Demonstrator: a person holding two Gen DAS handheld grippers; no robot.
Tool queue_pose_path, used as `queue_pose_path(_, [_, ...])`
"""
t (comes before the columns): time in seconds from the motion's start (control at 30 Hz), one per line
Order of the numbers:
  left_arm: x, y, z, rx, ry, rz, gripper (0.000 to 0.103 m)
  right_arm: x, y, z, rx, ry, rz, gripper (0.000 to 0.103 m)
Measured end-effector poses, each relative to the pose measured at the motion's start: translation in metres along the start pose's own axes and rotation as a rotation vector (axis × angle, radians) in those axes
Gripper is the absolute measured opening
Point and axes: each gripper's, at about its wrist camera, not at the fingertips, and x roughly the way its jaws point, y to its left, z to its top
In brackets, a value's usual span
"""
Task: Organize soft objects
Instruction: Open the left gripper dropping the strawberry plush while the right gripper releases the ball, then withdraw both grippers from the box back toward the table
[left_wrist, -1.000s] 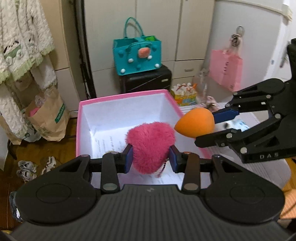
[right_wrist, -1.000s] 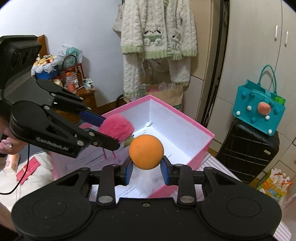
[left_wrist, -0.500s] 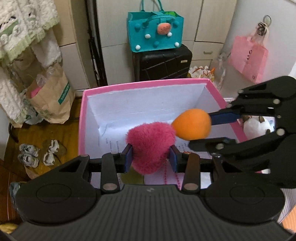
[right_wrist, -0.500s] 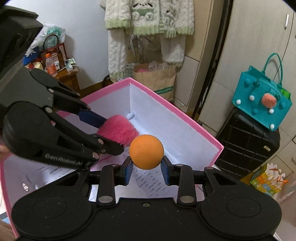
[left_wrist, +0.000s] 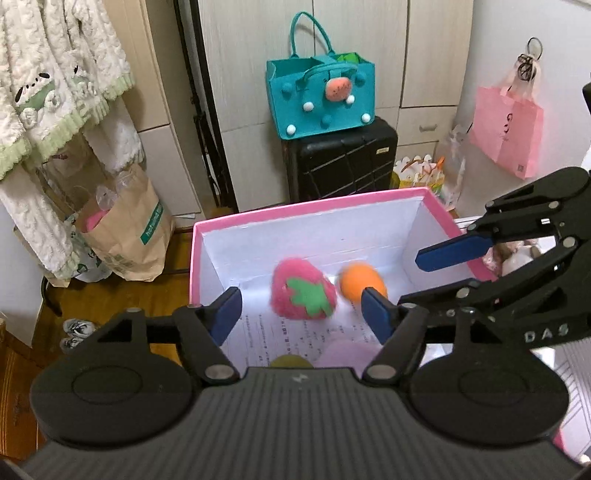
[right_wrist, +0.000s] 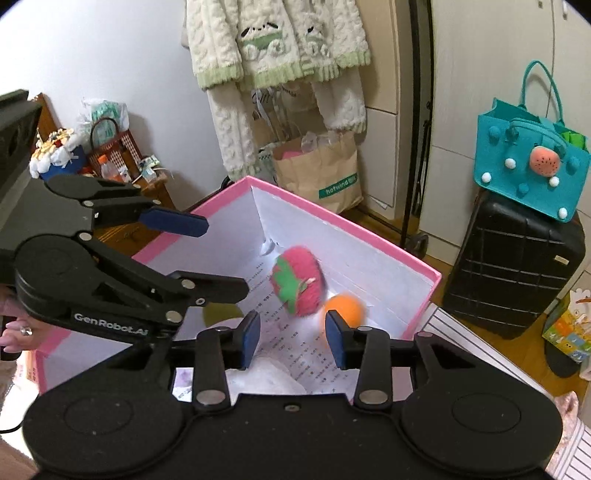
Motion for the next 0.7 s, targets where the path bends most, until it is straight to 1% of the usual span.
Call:
queue_pose_path(0.07, [-0.008, -0.002, -0.002, 0.004, -0.005, -0.006, 0.072, -0.007, 0.004, -0.002, -0.01, -0.002, -0.007, 0.044])
queue_pose_path(0.2, [-0.025, -0.005, -0.009, 0.002, 0.024, -0.025, 0.072, -0.023, 0.012, -0.008, -0.026, 0.004, -0.026, 0.045])
queue_pose_path(0.33, [-0.045, -0.005, -0.014, -0.013, 0.035, -0.052, 0.072, -0.043, 0.022, -0.015, -0.043, -0.004, -0.044, 0.045])
queue_pose_path(0.4, [-0.059, -0.006, -0.016, -0.016, 0.035, -0.061, 0.073, -0.055, 0.026, -0.018, -0.046, -0.012, -0.048, 0.047])
queue_pose_path(0.43, [-0.066, -0.007, -0.017, -0.019, 0.034, -0.056, 0.074, -0.062, 0.03, -0.019, -0.047, -0.015, -0.051, 0.048])
queue_pose_path(0.5, [-0.083, -0.011, -0.02, -0.016, 0.024, -0.054, 0.08, -0.076, 0.036, -0.024, -0.056, -0.022, -0.062, 0.051])
queue_pose_path(0.57, [-0.1, -0.018, -0.023, 0.0, 0.007, -0.063, 0.081, -0.091, 0.045, -0.029, -0.074, -0.032, -0.067, 0.053])
queue_pose_path(0.7, [-0.133, -0.035, -0.03, 0.053, -0.024, -0.053, 0.084, -0.12, 0.059, -0.042, -0.096, -0.053, -0.07, 0.055])
